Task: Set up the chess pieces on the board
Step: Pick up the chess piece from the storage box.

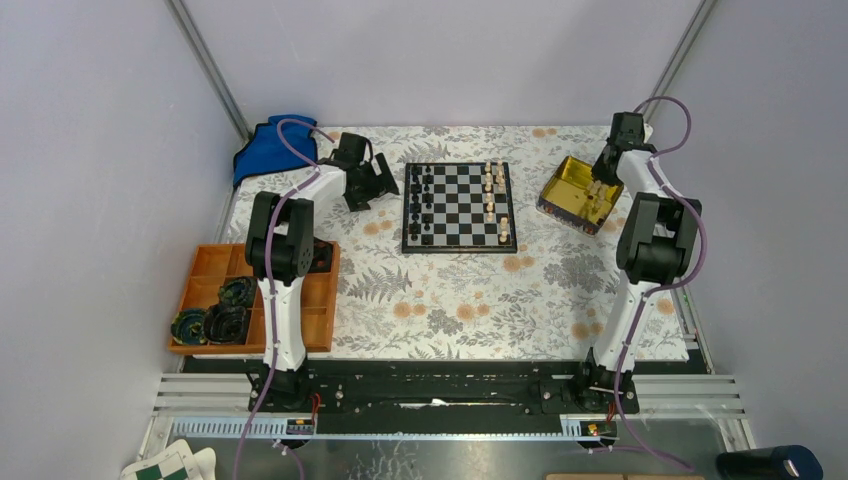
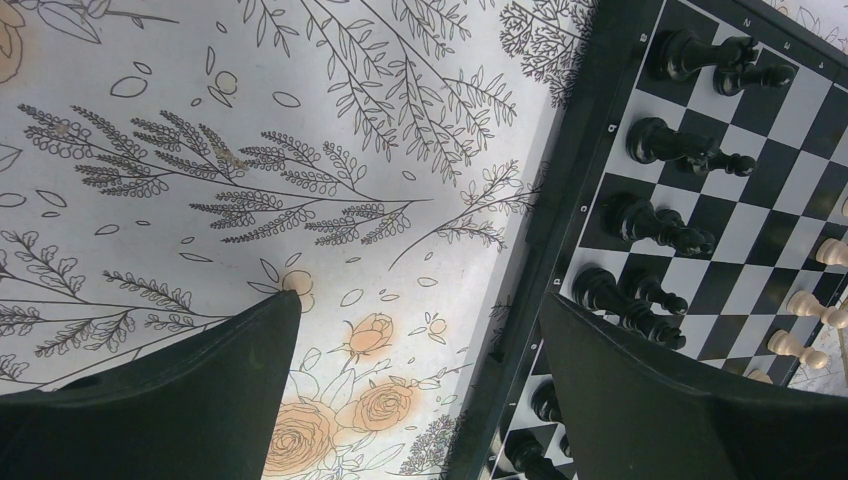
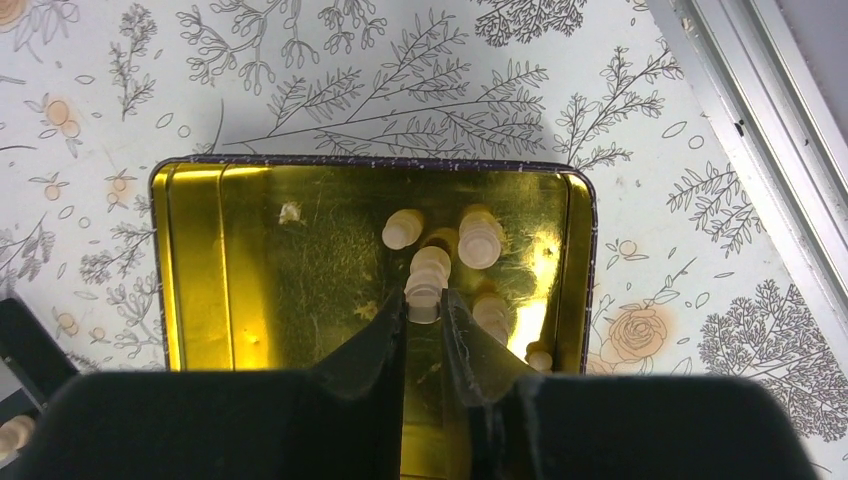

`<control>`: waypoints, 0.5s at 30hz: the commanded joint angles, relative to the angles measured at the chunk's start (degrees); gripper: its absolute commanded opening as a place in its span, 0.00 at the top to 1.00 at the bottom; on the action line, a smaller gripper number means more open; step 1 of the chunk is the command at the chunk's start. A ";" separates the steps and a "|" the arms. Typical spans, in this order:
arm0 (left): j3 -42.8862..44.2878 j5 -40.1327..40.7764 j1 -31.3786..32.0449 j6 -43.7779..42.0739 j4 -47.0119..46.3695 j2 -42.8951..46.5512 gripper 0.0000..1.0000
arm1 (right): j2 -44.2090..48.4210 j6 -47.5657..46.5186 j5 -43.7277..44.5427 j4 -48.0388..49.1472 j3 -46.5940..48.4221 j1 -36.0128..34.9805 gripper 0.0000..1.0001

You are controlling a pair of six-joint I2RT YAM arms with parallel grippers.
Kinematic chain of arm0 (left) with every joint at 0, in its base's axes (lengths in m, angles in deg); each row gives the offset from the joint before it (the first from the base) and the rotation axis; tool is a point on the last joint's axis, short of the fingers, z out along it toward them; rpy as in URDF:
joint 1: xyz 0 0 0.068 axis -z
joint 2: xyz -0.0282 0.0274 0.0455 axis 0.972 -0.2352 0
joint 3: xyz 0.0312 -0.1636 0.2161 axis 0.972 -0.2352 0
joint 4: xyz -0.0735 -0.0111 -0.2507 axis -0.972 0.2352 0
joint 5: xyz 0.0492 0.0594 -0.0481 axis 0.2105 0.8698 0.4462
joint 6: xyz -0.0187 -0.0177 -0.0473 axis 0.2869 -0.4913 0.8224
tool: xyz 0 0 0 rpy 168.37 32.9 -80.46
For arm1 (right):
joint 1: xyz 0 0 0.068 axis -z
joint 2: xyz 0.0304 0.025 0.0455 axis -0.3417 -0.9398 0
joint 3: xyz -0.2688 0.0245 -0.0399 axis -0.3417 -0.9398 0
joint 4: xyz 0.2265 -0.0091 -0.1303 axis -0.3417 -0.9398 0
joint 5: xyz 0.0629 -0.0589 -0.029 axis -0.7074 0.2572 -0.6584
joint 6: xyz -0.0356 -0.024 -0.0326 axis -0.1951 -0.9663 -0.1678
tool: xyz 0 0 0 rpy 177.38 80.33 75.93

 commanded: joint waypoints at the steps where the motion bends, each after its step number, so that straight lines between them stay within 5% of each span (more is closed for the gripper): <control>1: -2.35 0.69 -0.26 -0.07 1.47 -2.30 0.01 | 5.95 0.04 -1.39 1.83 -0.71 0.04 1.00; 15: -2.31 0.67 0.13 0.13 1.34 -1.72 0.01 | 10.77 -0.97 -3.59 -0.72 -1.28 -5.05 1.00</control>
